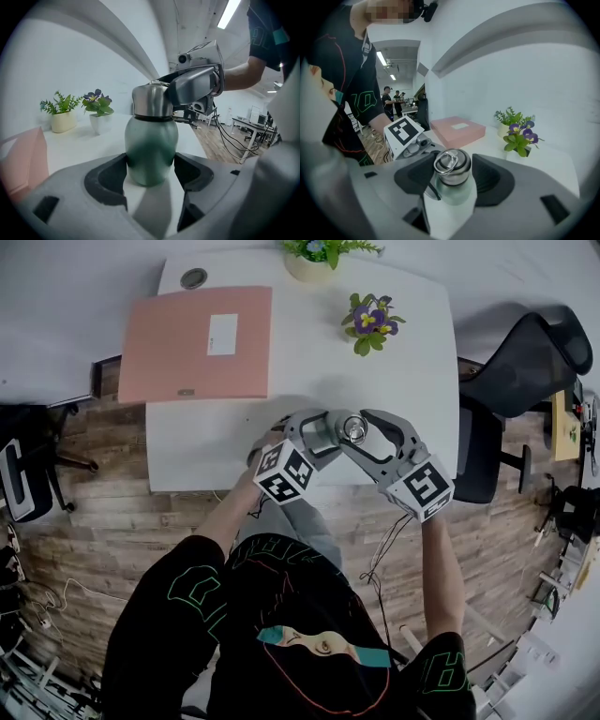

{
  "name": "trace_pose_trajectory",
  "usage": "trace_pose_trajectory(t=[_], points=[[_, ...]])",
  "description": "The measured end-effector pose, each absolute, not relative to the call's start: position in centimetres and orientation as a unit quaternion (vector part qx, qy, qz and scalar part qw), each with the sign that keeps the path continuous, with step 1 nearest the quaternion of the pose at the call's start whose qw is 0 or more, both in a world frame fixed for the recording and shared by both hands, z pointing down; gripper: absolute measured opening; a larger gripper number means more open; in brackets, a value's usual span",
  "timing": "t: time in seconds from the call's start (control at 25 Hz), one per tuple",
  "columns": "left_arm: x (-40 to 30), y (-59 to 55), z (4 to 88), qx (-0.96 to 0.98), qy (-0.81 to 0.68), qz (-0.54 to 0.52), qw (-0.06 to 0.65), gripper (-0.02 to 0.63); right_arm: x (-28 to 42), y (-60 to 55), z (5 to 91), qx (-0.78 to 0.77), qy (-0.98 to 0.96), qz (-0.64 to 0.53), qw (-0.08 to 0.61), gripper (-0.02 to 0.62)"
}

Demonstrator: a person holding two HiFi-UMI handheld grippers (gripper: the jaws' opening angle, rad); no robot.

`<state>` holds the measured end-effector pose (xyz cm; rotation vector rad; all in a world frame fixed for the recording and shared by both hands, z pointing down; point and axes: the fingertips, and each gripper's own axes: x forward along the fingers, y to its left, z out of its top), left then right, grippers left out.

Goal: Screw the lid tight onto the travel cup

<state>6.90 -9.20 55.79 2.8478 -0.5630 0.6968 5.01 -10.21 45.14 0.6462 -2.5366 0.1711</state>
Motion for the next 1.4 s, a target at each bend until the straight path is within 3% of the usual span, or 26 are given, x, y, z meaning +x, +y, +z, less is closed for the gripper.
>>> trace_pose_trajectory(t=[0.28, 1.08, 1.4], points=[[6.8, -9.2, 56.0, 0.951, -0.186, 0.234, 0.078, 0.328, 4.8, -10.4, 45.1, 0.264, -0.933, 0.071, 0.235, 0.244], [6.8, -9.3, 56.0, 0.949, -0.196, 0.236, 0.072, 0.328, 5.7, -10.7, 45.1, 0.529, -0.825, 0.100, 0.174, 0.242], [6.9, -9.3, 56.1, 0.948, -0.198, 0.237, 0.070, 0.328, 5.4, -10.6, 45.3, 0.520, -0.825, 0.069, 0.208, 0.250]])
